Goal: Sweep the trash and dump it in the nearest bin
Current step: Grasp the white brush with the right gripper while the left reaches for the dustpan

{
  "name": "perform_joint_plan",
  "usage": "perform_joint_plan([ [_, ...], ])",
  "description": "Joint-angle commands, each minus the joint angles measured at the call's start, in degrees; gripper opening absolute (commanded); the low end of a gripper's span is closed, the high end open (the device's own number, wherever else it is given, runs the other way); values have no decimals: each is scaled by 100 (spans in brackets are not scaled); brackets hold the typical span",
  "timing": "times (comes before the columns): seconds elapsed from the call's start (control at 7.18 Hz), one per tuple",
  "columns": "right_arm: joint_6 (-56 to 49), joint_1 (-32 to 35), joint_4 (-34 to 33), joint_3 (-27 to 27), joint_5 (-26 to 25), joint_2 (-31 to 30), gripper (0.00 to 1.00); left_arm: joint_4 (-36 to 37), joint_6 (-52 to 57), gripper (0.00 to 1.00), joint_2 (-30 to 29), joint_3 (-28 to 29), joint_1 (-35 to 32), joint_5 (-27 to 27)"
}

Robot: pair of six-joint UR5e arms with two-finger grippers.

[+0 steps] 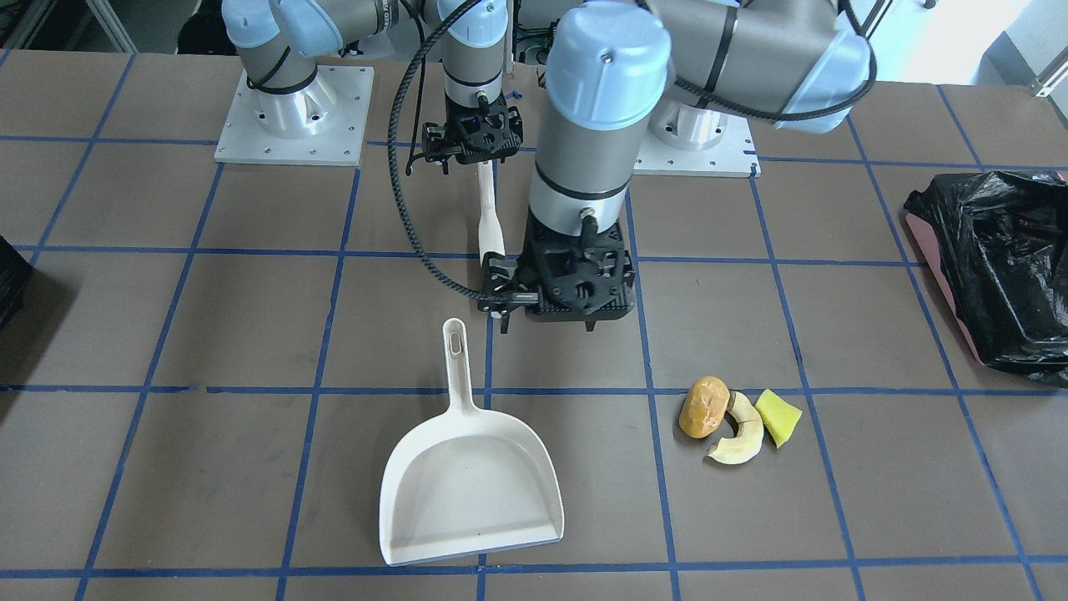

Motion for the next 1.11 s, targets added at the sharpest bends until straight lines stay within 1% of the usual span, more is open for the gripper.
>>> perform_joint_plan([
  [0.0,71,167,-109,78,26,67,100,265,-558,100,-509,45,-511,8],
  [0.14,80,203,-170,8,26,233,100,501,-779,100,-685,36,-608,17],
  [0.28,297,429,-493,-45,0,478,100,747,-650,100,-887,28,-609,17],
  [0.42,299,544,-574,-80,-44,515,100,1210,-623,100,-1098,-16,-618,-9],
  [0.56,317,554,-584,-80,8,515,100,1215,-553,100,-1257,-43,-653,-9],
  [0.84,317,537,-575,-46,-70,524,99,1189,-360,100,-1302,-323,-776,17],
  [0.98,491,537,-566,-45,-97,524,99,1206,-359,100,-1302,-385,-794,0],
])
